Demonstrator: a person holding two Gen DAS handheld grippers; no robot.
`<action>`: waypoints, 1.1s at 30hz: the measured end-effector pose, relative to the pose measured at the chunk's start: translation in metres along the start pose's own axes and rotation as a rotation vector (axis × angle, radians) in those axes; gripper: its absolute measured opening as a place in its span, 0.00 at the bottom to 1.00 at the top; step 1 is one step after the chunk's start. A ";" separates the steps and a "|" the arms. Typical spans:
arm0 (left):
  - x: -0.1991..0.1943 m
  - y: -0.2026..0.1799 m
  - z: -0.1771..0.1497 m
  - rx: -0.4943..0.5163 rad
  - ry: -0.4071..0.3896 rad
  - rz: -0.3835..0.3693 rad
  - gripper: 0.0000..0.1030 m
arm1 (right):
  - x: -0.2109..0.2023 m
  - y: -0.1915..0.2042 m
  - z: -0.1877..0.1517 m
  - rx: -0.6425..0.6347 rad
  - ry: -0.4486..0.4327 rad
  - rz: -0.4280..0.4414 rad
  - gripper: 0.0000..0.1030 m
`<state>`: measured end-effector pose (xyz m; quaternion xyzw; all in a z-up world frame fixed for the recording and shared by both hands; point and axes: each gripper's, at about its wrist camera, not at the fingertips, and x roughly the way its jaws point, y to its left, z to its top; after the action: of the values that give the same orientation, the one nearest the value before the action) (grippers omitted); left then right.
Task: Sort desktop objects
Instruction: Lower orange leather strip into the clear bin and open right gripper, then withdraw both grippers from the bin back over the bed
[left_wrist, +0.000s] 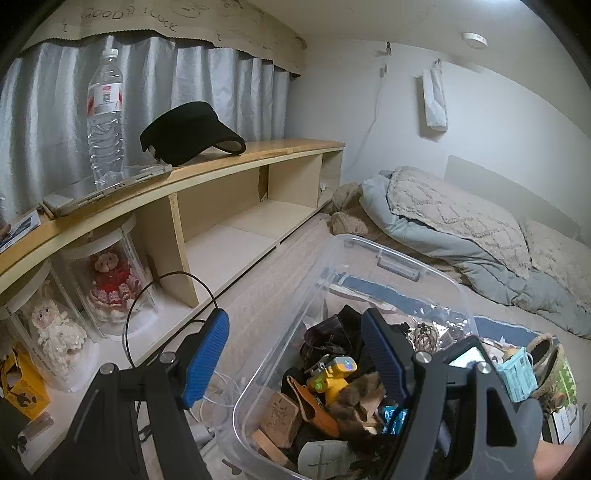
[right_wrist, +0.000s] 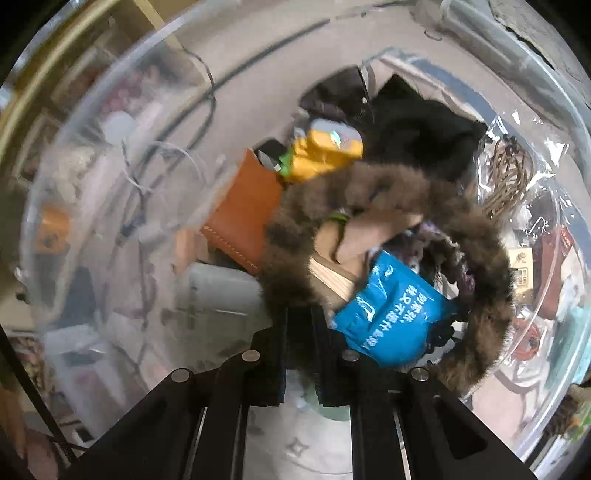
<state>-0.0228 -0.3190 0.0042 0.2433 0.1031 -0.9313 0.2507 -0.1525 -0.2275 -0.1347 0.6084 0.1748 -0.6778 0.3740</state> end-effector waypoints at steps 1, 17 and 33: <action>-0.001 0.001 0.000 -0.003 -0.002 -0.001 0.72 | -0.005 -0.001 0.001 0.008 -0.017 0.004 0.13; -0.001 -0.002 0.000 0.004 0.011 -0.011 0.72 | -0.084 -0.043 0.001 0.109 -0.306 -0.053 0.13; -0.008 -0.011 -0.005 0.029 0.020 -0.016 0.78 | -0.141 -0.041 -0.049 0.077 -0.674 -0.132 0.76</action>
<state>-0.0201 -0.3050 0.0052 0.2554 0.0941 -0.9322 0.2386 -0.1508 -0.1258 -0.0187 0.3511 0.0549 -0.8696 0.3428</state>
